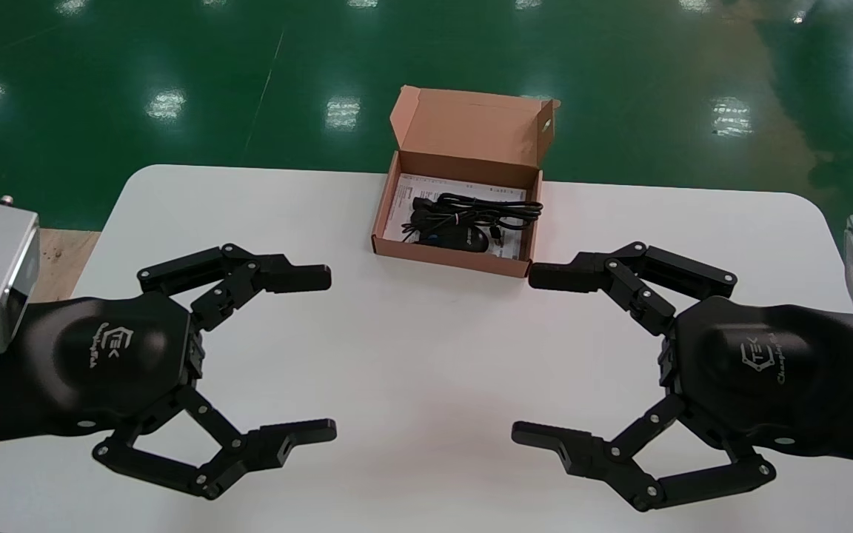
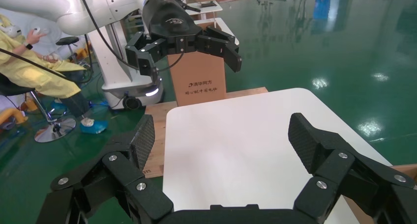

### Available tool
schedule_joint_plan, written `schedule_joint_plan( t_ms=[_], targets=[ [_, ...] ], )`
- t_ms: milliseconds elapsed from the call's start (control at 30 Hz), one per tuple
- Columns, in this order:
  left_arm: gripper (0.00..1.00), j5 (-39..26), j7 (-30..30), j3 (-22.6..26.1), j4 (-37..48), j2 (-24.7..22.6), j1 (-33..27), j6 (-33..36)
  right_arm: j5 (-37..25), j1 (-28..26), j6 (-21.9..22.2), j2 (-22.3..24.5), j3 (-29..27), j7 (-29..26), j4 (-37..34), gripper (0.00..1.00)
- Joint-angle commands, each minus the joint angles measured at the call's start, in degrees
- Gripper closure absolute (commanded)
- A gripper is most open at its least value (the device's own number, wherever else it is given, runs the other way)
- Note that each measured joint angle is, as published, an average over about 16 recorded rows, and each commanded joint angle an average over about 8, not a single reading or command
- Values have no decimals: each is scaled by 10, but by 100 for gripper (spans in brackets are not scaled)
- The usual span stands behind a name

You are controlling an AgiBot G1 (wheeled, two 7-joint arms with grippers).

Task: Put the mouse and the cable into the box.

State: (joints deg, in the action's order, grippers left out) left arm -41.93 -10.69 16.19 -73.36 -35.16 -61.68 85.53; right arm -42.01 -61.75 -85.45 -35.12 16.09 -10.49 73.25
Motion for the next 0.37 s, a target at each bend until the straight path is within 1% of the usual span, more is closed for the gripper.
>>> schedule_joint_plan(
  t_ms=[33, 367],
  targets=[
    [0, 0, 0, 0, 0, 0, 0, 0, 0, 0, 0, 0, 0, 0, 0, 0],
    [0, 0, 0, 0, 0, 0, 0, 0, 0, 0, 0, 0, 0, 0, 0, 0]
  ],
)
